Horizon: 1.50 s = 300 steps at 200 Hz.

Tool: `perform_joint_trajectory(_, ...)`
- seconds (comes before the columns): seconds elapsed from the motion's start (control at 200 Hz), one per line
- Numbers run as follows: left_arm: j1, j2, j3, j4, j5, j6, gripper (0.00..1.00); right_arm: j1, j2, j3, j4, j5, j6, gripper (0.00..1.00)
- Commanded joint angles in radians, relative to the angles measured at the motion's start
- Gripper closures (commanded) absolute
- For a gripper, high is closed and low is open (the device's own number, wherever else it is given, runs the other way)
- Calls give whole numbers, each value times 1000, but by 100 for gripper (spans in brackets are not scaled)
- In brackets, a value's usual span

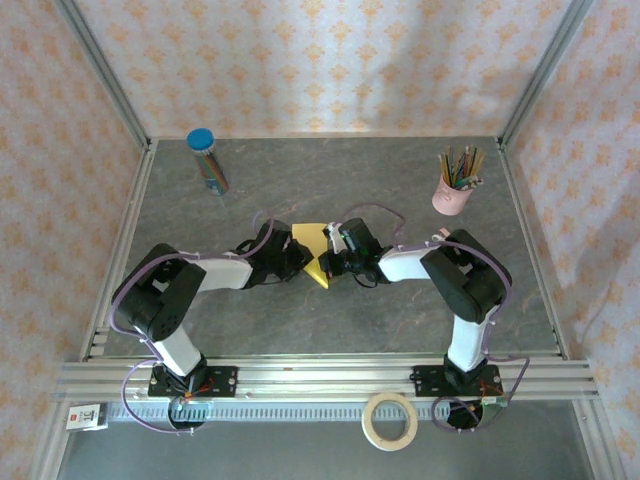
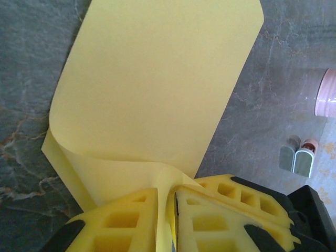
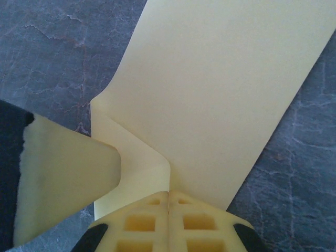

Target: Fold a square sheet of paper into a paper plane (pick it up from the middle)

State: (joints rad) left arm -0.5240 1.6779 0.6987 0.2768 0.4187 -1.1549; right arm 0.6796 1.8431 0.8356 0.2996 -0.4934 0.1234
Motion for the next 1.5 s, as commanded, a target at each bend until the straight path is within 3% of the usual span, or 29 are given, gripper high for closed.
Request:
perform_joint_trajectory(0.0,-5,3,12,-3,0,0,84,-5,43,5,-85,28,6,100)
perform_joint_trajectory(1.496,-5,55,-33,-27,-54,-5,90,-8,39,29,-118,24,14,97)
